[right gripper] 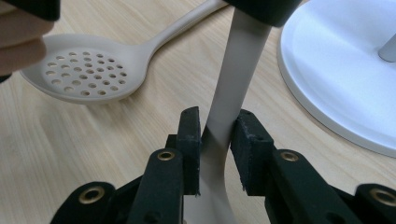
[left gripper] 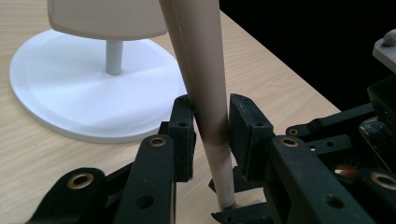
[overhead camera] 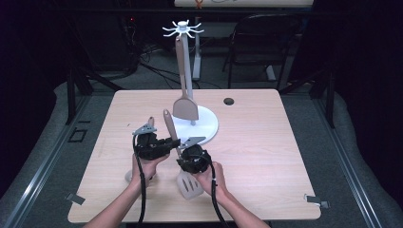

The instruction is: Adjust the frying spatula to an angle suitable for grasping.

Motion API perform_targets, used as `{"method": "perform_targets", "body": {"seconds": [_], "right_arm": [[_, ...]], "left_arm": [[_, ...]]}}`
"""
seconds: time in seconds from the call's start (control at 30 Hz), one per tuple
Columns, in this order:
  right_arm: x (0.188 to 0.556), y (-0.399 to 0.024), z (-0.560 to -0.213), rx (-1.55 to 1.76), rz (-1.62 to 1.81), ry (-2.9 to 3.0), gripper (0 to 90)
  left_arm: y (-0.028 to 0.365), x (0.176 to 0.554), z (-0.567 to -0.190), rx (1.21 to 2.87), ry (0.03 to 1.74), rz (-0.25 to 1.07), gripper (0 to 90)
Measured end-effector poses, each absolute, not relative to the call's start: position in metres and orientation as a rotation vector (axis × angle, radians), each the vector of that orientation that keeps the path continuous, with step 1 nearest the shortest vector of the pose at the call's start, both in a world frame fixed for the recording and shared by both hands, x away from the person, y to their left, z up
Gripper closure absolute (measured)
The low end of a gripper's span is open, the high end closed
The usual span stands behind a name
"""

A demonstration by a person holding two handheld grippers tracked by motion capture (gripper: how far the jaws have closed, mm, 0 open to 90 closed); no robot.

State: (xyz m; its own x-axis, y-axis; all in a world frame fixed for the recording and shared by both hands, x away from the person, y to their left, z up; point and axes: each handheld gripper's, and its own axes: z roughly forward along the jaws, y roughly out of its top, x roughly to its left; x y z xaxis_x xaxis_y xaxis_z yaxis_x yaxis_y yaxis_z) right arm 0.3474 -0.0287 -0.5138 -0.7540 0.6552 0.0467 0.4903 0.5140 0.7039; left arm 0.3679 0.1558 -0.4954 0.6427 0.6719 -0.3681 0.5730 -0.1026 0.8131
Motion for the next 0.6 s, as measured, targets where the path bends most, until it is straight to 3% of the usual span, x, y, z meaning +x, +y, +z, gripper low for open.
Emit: {"method": "perform_targets", "body": {"seconds": [0.37, 0.6], "right_arm": [[0.347, -0.029, -0.513, 0.981, 1.065, 2.533, 71.8], [0.343, -0.041, -0.508, 1.011, 1.070, 2.538, 53.0]], "left_arm": [[0.153, 0.368, -0.499, 1.774, 1.022, 0.102, 73.8], [0.151, 0.368, -0.499, 1.773, 1.022, 0.110, 73.9]]}}
